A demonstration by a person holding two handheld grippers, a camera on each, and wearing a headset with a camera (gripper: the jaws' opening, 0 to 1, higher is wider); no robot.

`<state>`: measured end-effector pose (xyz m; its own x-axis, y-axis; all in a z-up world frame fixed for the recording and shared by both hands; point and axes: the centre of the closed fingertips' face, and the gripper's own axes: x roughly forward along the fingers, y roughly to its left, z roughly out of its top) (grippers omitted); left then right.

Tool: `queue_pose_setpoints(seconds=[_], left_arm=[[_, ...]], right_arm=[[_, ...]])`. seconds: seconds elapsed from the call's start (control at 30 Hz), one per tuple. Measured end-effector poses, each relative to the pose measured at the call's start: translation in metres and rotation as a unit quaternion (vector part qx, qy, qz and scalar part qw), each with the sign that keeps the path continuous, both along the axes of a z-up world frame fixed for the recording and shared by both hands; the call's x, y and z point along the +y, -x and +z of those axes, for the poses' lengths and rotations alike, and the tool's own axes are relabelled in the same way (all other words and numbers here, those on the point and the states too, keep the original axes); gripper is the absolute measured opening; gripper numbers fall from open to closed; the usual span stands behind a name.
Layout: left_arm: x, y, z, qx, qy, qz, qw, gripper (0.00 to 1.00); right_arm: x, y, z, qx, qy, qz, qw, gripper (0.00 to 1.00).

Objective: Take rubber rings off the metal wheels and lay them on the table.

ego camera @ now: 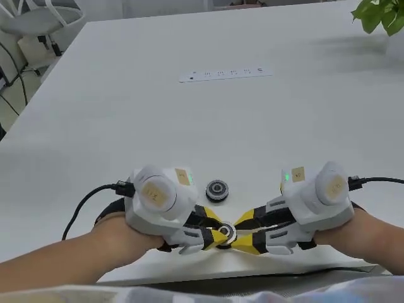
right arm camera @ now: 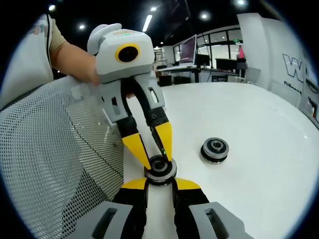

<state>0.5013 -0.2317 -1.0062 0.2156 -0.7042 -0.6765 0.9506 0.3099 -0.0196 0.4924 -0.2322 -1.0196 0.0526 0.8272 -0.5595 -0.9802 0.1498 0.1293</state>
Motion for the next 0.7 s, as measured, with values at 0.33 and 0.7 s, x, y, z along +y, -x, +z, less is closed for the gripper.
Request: queue_pose_setpoints(seconds=[0.33, 0.7], left_arm=[[-0.0001, 0.0003, 0.0002, 0.001, 0.000, 0.001, 1.0000, 0.14], [0.0005, -0.0001, 0.0001, -0.001, -0.002, 0.001, 1.0000, 0.14]], right_arm=[[-0.0037, -0.0002, -0.0016, 0.009, 0.007, -0.008, 0.9999, 0.07], [-0.0051, -0.0023, -0.0021, 0.033, 0.006, -0.026, 0.9991, 0.01]])
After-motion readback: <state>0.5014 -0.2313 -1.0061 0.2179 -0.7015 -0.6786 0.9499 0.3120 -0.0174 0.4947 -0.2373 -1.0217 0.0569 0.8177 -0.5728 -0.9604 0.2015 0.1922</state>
